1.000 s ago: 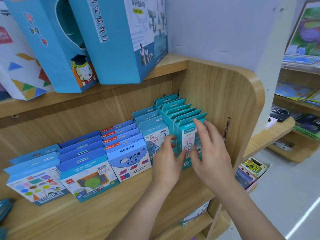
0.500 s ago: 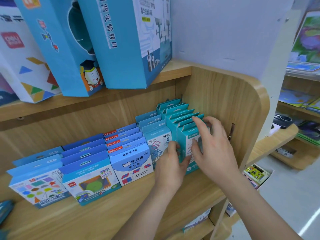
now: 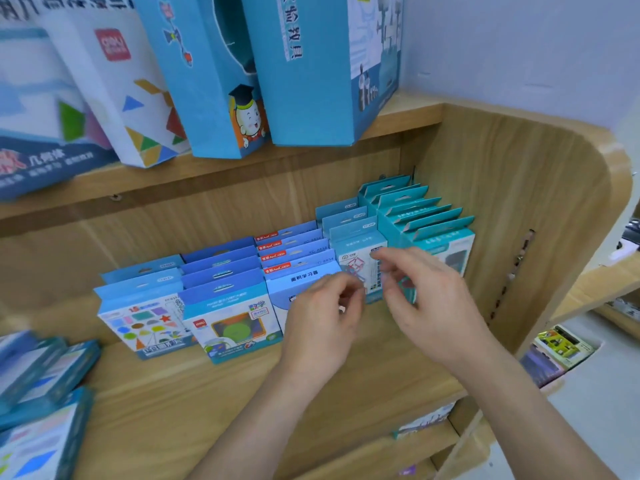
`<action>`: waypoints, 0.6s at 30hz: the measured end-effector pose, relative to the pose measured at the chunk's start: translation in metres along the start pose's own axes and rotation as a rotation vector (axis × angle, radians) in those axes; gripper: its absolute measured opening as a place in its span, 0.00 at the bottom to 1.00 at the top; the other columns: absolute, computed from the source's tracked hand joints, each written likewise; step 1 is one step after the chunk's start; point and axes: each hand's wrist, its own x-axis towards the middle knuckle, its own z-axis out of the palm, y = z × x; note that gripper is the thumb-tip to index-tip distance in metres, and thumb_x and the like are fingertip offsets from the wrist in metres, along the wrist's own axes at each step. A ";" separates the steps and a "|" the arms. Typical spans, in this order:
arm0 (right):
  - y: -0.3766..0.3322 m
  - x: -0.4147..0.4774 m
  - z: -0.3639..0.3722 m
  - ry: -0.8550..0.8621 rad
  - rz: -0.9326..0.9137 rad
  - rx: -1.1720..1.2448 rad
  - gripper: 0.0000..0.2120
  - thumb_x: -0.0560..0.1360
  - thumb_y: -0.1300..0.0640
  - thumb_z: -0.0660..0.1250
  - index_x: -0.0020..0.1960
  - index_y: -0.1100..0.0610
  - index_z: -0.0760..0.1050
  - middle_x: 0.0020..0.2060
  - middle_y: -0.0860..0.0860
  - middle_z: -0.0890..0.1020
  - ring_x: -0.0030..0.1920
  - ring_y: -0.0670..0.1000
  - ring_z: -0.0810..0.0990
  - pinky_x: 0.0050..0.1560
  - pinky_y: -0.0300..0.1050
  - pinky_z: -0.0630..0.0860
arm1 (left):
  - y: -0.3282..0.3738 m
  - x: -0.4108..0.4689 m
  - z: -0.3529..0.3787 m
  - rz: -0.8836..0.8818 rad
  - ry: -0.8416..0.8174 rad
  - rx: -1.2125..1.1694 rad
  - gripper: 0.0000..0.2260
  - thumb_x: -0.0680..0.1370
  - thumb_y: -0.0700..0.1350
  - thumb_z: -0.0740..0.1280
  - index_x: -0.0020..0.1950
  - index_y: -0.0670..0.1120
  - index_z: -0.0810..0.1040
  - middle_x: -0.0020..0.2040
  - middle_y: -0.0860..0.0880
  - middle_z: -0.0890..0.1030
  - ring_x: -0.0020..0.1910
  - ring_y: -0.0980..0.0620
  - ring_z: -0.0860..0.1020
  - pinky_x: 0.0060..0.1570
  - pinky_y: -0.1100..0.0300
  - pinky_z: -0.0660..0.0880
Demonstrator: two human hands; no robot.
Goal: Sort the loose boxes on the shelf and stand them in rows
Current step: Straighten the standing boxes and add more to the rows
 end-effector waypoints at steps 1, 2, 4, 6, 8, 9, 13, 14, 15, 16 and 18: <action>-0.007 0.002 0.006 -0.057 0.008 0.048 0.14 0.76 0.58 0.64 0.61 0.52 0.75 0.48 0.45 0.81 0.48 0.45 0.78 0.50 0.48 0.78 | -0.004 -0.003 -0.014 0.006 0.014 0.008 0.04 0.74 0.47 0.65 0.44 0.51 0.79 0.40 0.56 0.82 0.38 0.58 0.78 0.41 0.56 0.76; -0.014 0.004 0.014 -0.114 0.015 0.088 0.13 0.76 0.58 0.64 0.60 0.51 0.76 0.45 0.45 0.82 0.46 0.46 0.79 0.49 0.50 0.78 | -0.007 -0.006 -0.029 0.008 0.027 0.021 0.04 0.74 0.47 0.65 0.44 0.51 0.80 0.40 0.56 0.82 0.38 0.59 0.78 0.41 0.56 0.76; -0.027 0.008 0.031 -0.209 0.011 0.143 0.11 0.76 0.55 0.65 0.58 0.50 0.77 0.40 0.44 0.82 0.42 0.45 0.80 0.47 0.51 0.78 | -0.018 -0.014 -0.060 0.007 0.039 0.051 0.05 0.74 0.45 0.66 0.44 0.51 0.81 0.40 0.56 0.82 0.37 0.59 0.78 0.41 0.57 0.76; -0.039 0.012 0.047 -0.321 0.037 0.186 0.10 0.76 0.51 0.65 0.57 0.49 0.77 0.39 0.44 0.82 0.40 0.43 0.80 0.47 0.50 0.78 | -0.033 -0.022 -0.090 -0.005 0.028 0.084 0.05 0.74 0.42 0.67 0.45 0.51 0.82 0.41 0.57 0.82 0.38 0.59 0.78 0.41 0.58 0.76; -0.056 0.015 0.065 -0.446 0.062 0.243 0.11 0.76 0.46 0.65 0.56 0.47 0.77 0.40 0.44 0.82 0.40 0.43 0.80 0.49 0.48 0.77 | -0.050 -0.034 -0.123 -0.020 0.038 0.138 0.07 0.73 0.42 0.66 0.45 0.51 0.82 0.42 0.57 0.82 0.39 0.60 0.78 0.42 0.60 0.76; -0.066 0.017 0.074 -0.484 0.065 0.275 0.11 0.76 0.45 0.65 0.55 0.47 0.78 0.41 0.45 0.82 0.41 0.43 0.80 0.49 0.46 0.77 | -0.058 -0.040 -0.140 -0.030 0.046 0.171 0.08 0.73 0.42 0.65 0.45 0.51 0.82 0.42 0.57 0.82 0.40 0.60 0.78 0.41 0.61 0.75; -0.118 0.022 0.111 -0.534 0.068 0.467 0.11 0.74 0.43 0.62 0.51 0.46 0.79 0.42 0.43 0.83 0.41 0.39 0.80 0.46 0.37 0.75 | -0.090 -0.072 -0.209 -0.099 0.081 0.252 0.09 0.74 0.39 0.66 0.48 0.50 0.82 0.43 0.55 0.83 0.41 0.60 0.78 0.40 0.70 0.74; -0.131 0.021 0.122 -0.542 0.082 0.522 0.13 0.73 0.41 0.61 0.50 0.45 0.79 0.43 0.43 0.83 0.42 0.39 0.80 0.46 0.36 0.75 | -0.098 -0.081 -0.226 -0.147 0.079 0.228 0.10 0.75 0.37 0.67 0.50 0.50 0.82 0.42 0.55 0.83 0.41 0.59 0.78 0.39 0.72 0.73; -0.145 0.020 0.134 -0.545 0.113 0.592 0.15 0.70 0.39 0.60 0.49 0.44 0.78 0.43 0.43 0.84 0.44 0.41 0.81 0.47 0.37 0.76 | -0.106 -0.091 -0.243 -0.199 0.077 0.195 0.11 0.75 0.36 0.67 0.52 0.50 0.81 0.41 0.56 0.82 0.40 0.58 0.78 0.39 0.72 0.73; -0.157 0.019 0.147 -0.540 0.167 0.679 0.16 0.69 0.39 0.59 0.49 0.44 0.78 0.44 0.44 0.84 0.45 0.43 0.82 0.46 0.38 0.77 | -0.114 -0.100 -0.259 -0.246 0.079 0.173 0.12 0.75 0.35 0.67 0.53 0.51 0.80 0.40 0.57 0.82 0.40 0.58 0.79 0.39 0.72 0.73; -0.180 0.015 0.175 -0.519 0.332 0.865 0.14 0.73 0.43 0.59 0.51 0.48 0.79 0.45 0.49 0.85 0.45 0.48 0.83 0.43 0.43 0.77 | -0.134 -0.118 -0.290 -0.304 0.098 0.206 0.10 0.75 0.37 0.68 0.51 0.51 0.81 0.40 0.60 0.81 0.41 0.62 0.79 0.39 0.74 0.73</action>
